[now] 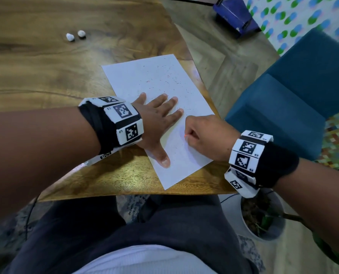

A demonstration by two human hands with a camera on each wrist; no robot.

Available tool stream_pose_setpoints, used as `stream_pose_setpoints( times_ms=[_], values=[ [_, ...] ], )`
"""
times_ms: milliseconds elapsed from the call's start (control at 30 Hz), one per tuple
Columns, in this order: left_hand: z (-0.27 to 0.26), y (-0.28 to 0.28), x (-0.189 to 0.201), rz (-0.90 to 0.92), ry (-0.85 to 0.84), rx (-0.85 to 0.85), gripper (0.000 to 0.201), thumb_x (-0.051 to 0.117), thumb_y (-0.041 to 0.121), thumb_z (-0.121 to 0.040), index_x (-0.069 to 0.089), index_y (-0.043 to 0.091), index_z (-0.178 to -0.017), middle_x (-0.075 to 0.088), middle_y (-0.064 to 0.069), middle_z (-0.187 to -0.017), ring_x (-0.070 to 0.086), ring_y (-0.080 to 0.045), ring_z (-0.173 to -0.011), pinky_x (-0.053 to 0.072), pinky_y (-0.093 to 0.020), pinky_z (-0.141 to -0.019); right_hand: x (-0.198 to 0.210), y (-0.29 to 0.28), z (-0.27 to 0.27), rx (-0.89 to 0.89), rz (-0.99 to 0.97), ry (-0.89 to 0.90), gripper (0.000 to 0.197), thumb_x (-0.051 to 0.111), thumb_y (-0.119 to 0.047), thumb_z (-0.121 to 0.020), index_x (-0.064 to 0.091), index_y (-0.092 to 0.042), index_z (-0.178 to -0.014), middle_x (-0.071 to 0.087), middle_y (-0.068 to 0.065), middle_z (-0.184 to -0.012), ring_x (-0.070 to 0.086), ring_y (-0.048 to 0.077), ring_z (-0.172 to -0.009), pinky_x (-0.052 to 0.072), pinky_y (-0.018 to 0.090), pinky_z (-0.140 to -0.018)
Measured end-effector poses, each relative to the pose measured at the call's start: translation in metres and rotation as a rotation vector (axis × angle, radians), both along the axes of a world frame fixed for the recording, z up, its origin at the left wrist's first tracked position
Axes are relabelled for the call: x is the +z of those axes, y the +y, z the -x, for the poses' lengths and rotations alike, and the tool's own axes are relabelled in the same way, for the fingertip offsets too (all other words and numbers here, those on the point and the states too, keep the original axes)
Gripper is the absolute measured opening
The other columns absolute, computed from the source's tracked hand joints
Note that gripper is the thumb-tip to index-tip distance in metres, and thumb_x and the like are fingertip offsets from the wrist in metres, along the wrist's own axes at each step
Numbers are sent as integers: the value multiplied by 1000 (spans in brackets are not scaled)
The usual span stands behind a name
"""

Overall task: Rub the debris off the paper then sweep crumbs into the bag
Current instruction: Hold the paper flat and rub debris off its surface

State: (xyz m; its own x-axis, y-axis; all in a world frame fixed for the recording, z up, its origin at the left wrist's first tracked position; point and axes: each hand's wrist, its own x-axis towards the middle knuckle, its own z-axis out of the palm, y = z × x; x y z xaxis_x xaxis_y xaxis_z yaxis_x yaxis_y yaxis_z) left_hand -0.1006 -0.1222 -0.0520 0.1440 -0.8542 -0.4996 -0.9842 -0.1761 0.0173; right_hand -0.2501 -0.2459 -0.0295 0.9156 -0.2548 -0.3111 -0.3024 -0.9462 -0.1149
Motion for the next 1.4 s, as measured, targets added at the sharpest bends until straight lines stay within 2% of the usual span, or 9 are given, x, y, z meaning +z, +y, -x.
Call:
stream_pose_setpoints(
  times_ms=[100, 267, 367, 433, 633, 833, 1100, 1267, 1400],
  values=[
    [3, -2, 4, -15, -9, 4, 147, 59, 96, -58, -25, 29, -158, -33, -5, -165, -24, -30, -154, 4, -66, -122, 2, 6, 13, 120, -16, 38, 12, 44, -25, -93, 49, -21, -83, 58, -3, -81, 56, 21, -74, 51, 43, -70],
    [10, -4, 9, -26, -10, 17, 146, 65, 93, -57, -20, 32, -159, -28, -10, -167, -18, -35, -155, 5, -62, -124, 9, 23, 41, 342, -58, 132, 17, 30, -39, -89, 36, -28, -78, 51, -7, -78, 48, 19, -70, 38, 32, -61],
    [17, -4, 14, 21, -35, -6, 140, 70, 87, -61, -8, 28, -163, -11, -12, -169, -2, -34, -156, 18, -54, -124, 7, 23, 32, 307, -28, 116, 12, 42, -32, -93, 42, -25, -83, 56, -5, -82, 53, 22, -73, 46, 38, -65],
    [20, -2, 15, 27, -18, -1, 136, 71, 82, -65, -5, 26, -163, -7, -11, -169, -1, -34, -155, 23, -52, -123, 5, 23, 19, 262, -2, 70, 13, 45, -30, -95, 43, -23, -85, 60, -2, -86, 55, 22, -74, 49, 41, -67],
    [23, 4, 10, -12, 46, 47, 134, 59, 88, -70, -18, 27, -161, -28, -9, -167, -22, -30, -155, 4, -53, -127, -1, 15, 7, 236, -23, 5, 13, 49, -29, -96, 46, -20, -87, 64, 2, -89, 58, 25, -78, 50, 45, -70],
    [27, 8, 6, 1, 12, 31, 145, 57, 96, -62, -24, 24, -158, -31, -12, -165, -23, -33, -154, 3, -54, -126, 5, 16, 39, 377, -109, 118, 15, 45, -31, -95, 53, -21, -88, 59, -5, -87, 55, 20, -77, 49, 41, -71],
    [26, 10, 5, 9, 45, 45, 147, 58, 96, -59, -25, 27, -158, -33, -8, -165, -26, -29, -153, 1, -63, -123, 2, 14, -2, 182, 12, -10, 13, 47, -30, -98, 54, -19, -98, 67, 3, -95, 61, 25, -82, 52, 44, -73],
    [26, 12, 2, 26, 29, 47, 146, 56, 97, -60, -25, 26, -158, -33, -6, -165, -25, -28, -154, 4, -64, -122, 4, 34, 30, 278, -104, 119, 13, 42, -33, -96, 46, -25, -87, 61, -3, -88, 56, 20, -77, 50, 42, -70],
    [26, 11, 1, 25, 27, 43, 146, 58, 95, -60, -24, 25, -158, -32, -7, -165, -24, -29, -154, 6, -66, -121, 4, 15, 28, 109, -80, 60, 12, 46, -33, -93, 52, -23, -87, 61, -5, -82, 58, 19, -76, 51, 41, -71]
  ],
)
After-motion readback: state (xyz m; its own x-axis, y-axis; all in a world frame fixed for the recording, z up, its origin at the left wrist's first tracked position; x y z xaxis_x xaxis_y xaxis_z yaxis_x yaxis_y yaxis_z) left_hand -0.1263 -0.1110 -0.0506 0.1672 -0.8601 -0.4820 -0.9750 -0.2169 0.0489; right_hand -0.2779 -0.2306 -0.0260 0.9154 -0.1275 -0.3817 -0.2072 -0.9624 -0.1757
